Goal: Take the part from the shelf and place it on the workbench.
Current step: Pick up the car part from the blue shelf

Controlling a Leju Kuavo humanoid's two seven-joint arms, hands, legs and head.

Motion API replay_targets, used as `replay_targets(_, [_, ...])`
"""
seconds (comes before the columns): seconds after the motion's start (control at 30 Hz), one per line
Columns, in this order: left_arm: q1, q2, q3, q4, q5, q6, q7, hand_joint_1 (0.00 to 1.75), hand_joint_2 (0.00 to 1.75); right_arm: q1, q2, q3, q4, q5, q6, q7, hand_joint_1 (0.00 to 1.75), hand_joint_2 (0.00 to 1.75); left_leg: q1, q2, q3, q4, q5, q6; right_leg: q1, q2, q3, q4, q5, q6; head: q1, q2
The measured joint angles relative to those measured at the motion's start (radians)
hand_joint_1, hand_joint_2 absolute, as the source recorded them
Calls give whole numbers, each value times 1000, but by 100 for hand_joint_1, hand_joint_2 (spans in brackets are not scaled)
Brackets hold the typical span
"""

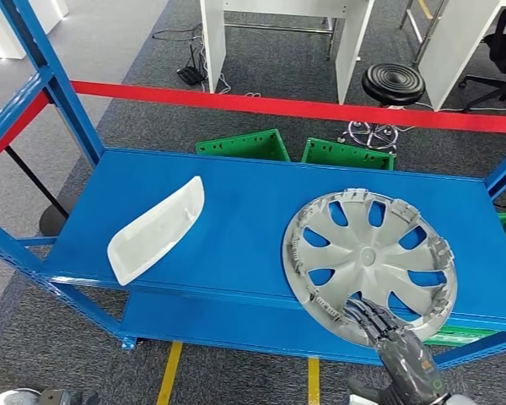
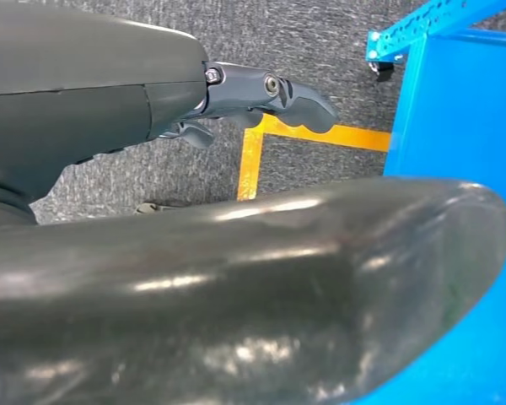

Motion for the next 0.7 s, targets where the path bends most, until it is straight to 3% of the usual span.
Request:
replay_targets(0.5, [-49, -1, 67, 52, -72, -37, -27, 0, 0, -125, 116, -65, 204, 117, 107, 41, 0, 175, 0, 0, -1, 0, 0, 0, 0, 0, -1, 2, 0, -1, 0, 0])
replay_targets(0.63, [-57, -1, 75, 60, -80, -41, -28, 0, 0, -160, 152, -68, 268, 140, 117, 48, 175, 175, 0, 0, -1, 0, 1, 0, 0, 0, -2, 2, 0, -1, 0, 0])
replay_targets(0.7, [-58, -2, 79, 63, -83, -41, -29, 0, 0, -167, 163, -70, 289, 152, 117, 52, 175, 175, 0, -1, -1, 0, 1, -1, 0, -1, -2, 2, 0, -1, 0, 0])
